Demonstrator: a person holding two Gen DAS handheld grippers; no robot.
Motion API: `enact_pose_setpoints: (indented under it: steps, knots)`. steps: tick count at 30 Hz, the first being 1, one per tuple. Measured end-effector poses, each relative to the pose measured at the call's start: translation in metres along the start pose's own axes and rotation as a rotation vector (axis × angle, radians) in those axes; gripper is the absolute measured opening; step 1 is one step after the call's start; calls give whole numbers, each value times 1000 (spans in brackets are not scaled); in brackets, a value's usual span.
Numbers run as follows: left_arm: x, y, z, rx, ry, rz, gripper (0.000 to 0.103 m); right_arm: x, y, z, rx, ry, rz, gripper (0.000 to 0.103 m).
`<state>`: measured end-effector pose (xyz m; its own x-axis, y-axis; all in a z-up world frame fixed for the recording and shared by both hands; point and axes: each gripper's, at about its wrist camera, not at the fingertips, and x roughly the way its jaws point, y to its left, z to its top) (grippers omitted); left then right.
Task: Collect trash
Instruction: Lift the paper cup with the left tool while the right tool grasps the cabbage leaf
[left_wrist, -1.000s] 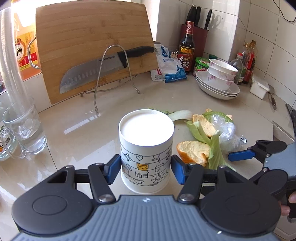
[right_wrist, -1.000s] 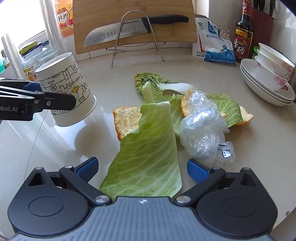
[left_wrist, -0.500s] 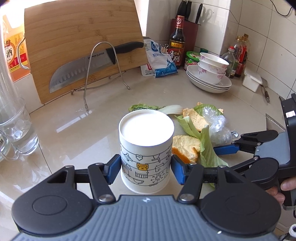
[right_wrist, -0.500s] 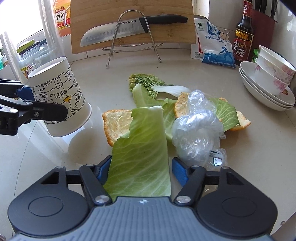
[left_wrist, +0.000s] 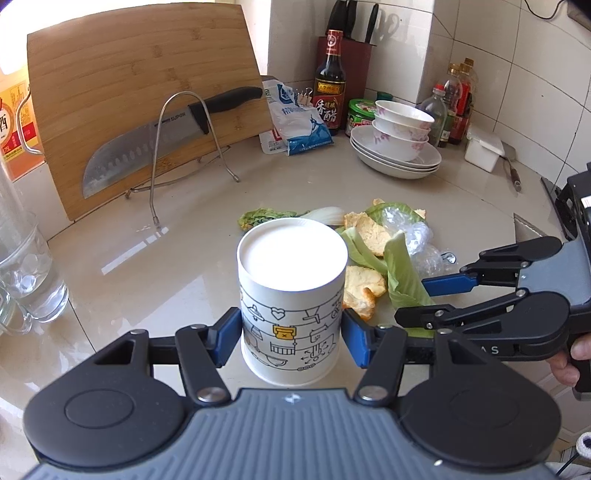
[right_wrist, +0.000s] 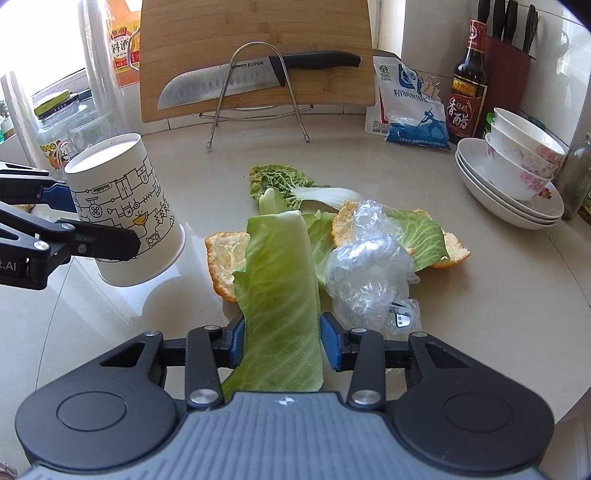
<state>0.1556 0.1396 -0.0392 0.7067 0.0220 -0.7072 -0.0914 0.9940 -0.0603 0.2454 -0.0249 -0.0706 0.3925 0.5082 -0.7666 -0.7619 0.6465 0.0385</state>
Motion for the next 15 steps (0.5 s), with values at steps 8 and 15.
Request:
enact_pose_setpoints:
  steps: [8, 15]
  knots:
    - [-5, -11, 1, 57, 5, -32, 58, -19, 2, -2, 8, -22, -20, 46]
    - [-14, -26, 1, 125, 20, -82, 58, -42, 3, -11, 17, -44, -39, 46]
